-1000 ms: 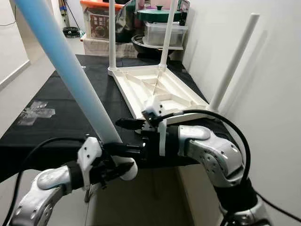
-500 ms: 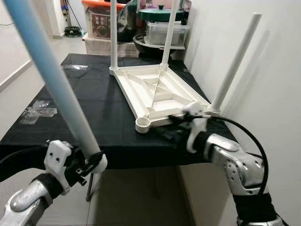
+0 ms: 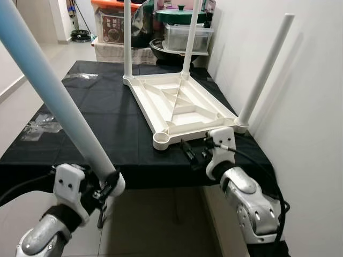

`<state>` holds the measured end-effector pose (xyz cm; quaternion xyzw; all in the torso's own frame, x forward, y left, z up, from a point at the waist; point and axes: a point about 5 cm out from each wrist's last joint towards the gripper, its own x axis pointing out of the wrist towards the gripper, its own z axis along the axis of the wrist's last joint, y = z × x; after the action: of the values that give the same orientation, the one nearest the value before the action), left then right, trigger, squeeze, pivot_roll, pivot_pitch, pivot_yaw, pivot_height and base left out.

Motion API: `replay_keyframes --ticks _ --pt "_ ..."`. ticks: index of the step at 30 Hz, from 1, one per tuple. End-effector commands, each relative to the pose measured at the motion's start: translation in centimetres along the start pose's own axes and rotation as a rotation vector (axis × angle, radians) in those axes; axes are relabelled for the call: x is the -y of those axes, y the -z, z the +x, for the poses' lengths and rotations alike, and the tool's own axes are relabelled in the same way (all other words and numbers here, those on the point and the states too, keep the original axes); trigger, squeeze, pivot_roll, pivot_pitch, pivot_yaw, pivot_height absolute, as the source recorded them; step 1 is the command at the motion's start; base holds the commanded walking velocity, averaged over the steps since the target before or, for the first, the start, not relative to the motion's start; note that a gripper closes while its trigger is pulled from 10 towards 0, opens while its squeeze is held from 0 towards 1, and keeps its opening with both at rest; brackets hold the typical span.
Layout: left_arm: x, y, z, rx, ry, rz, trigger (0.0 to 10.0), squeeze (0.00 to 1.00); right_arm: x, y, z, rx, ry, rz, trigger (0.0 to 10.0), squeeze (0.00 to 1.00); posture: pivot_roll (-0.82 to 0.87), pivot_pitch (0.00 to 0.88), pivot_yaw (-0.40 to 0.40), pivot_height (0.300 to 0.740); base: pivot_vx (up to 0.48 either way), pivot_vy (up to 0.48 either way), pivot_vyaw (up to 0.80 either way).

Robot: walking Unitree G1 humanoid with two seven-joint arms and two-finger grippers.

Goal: Building children table

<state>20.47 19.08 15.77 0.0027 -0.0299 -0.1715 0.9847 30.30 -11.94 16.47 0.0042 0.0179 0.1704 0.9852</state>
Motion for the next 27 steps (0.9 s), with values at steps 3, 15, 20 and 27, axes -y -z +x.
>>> replay_keyframes --ticks 3,15,20,27 --pt "-0.1 -0.1 0.0 -0.012 -0.024 0.035 10.0 0.0 -0.1 0.6 0.2 -0.01 0.0 0.024 10.0 0.0 -0.04 0.0 -0.092 0.74 0.0 0.0 0.0" --pt "-1.0 0.1 1.0 0.012 -0.231 0.051 10.0 0.0 0.0 0.5 0.6 0.059 0.089 0.003 10.0 0.0 -0.04 0.0 -0.085 0.74 0.0 0.0 0.0" --pt "-1.0 -0.4 1.9 0.025 -0.228 0.035 10.0 0.0 -0.2 0.2 1.1 0.066 0.097 0.008 10.0 0.0 -0.04 0.0 -0.084 0.74 0.0 0.0 0.0" --pt "-1.2 -0.2 1.8 0.012 -0.222 0.026 10.0 0.0 0.0 0.4 1.3 0.054 0.1 0.034 10.0 0.0 -0.04 0.0 -0.084 0.74 0.0 0.137 -0.46"
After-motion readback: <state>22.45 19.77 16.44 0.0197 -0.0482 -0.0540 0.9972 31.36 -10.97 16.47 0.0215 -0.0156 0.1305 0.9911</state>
